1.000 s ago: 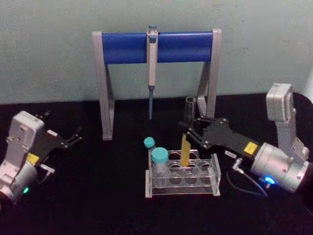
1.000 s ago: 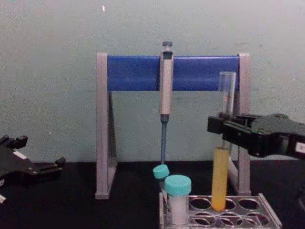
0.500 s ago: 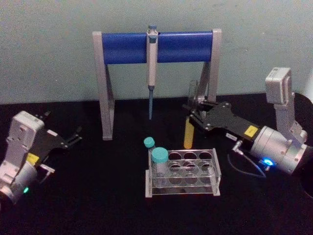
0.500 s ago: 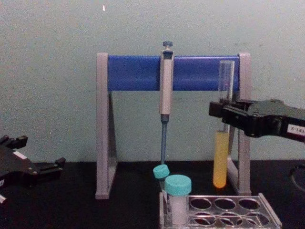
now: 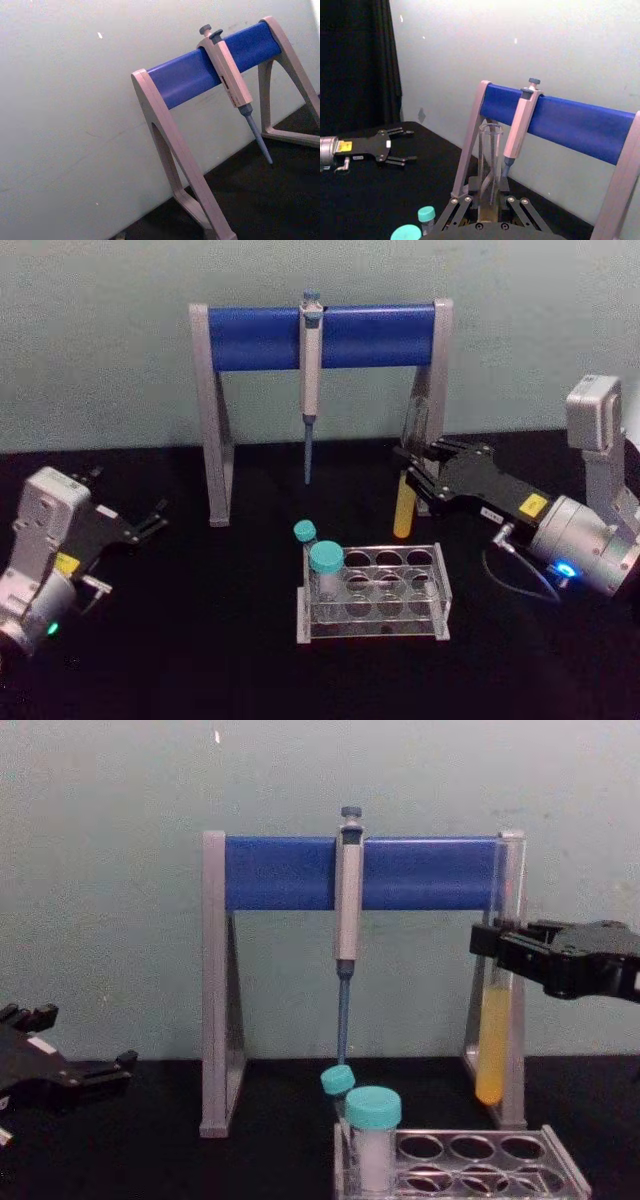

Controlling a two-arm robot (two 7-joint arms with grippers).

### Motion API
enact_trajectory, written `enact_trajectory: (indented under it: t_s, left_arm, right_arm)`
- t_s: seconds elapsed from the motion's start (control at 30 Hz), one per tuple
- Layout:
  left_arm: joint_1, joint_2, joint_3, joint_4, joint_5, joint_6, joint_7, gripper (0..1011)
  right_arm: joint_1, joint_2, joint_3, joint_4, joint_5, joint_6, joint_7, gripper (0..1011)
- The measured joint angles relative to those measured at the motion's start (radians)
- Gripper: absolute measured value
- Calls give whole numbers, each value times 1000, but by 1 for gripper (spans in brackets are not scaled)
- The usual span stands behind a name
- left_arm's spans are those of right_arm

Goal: Pick up the test tube from the test tube rack, shake it, then place it back into the test tube rack.

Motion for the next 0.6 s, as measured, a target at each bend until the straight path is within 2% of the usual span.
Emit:
enact_trajectory:
  t_s: [0.6]
  left_arm:
    - [0,0,0,0,0,0,0,1010]
  right_arm:
    - [-2,-1,4,-3,-1,-1,1,225]
